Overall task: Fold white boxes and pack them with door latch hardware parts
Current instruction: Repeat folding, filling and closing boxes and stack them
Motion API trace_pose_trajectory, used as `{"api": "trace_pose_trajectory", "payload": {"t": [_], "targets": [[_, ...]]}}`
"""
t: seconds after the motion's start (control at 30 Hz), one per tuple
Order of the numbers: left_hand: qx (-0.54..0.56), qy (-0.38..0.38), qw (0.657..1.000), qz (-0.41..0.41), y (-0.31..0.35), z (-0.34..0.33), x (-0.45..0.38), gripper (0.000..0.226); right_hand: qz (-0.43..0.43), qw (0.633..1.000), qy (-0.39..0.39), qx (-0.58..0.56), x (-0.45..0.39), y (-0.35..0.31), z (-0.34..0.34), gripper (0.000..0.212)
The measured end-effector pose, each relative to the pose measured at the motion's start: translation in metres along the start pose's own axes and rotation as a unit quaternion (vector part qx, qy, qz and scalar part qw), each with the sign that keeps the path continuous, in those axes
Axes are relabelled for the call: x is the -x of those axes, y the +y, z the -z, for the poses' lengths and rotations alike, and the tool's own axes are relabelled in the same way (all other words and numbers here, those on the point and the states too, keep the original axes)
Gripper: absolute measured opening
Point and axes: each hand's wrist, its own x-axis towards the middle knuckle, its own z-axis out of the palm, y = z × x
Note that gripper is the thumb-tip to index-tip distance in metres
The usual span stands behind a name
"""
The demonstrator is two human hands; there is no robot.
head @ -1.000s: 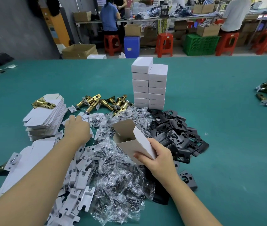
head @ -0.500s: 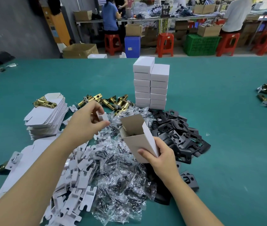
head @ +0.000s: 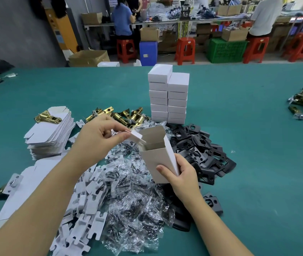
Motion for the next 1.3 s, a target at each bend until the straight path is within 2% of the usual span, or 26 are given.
{"api": "trace_pose_trajectory", "payload": {"t": [0.2,0.4,0.63,0.8,1.0,1.17,1.23,1.3], "targets": [[-0.085,-0.011,0.993,-0.085,0.02,-0.012,-0.011,0.004,-0.001,1.0,-0.009,-0.01,-0.001,0.0,-0.002,0.042],[-0.21,-0.127,0.968,-0.058,0.036,-0.036,-0.023,0.01,-0.001,1.0,-0.028,-0.012,0.001,-0.002,-0.002,0.044],[-0.218,-0.217,0.951,-0.045,0.042,-0.053,-0.032,0.019,-0.01,0.999,-0.035,-0.023,0.004,-0.003,-0.003,0.037],[-0.202,-0.218,0.954,-0.047,0.042,-0.052,-0.036,0.013,-0.015,0.999,-0.031,-0.037,0.005,-0.008,-0.005,0.033],[-0.234,-0.211,0.948,-0.043,0.039,-0.051,-0.039,0.006,-0.04,0.996,-0.027,-0.071,0.009,-0.005,-0.011,0.046],[-0.266,-0.222,0.937,-0.038,0.041,-0.047,-0.04,0.008,-0.054,0.995,-0.026,-0.083,0.011,-0.008,-0.017,0.044],[-0.264,-0.202,0.942,-0.041,0.045,-0.043,-0.04,0.013,-0.058,0.994,-0.027,-0.088,0.012,-0.007,-0.017,0.045],[-0.254,-0.146,0.955,-0.047,0.053,-0.038,-0.04,0.009,-0.061,0.993,-0.032,-0.096,0.015,-0.006,-0.019,0.048]]}}
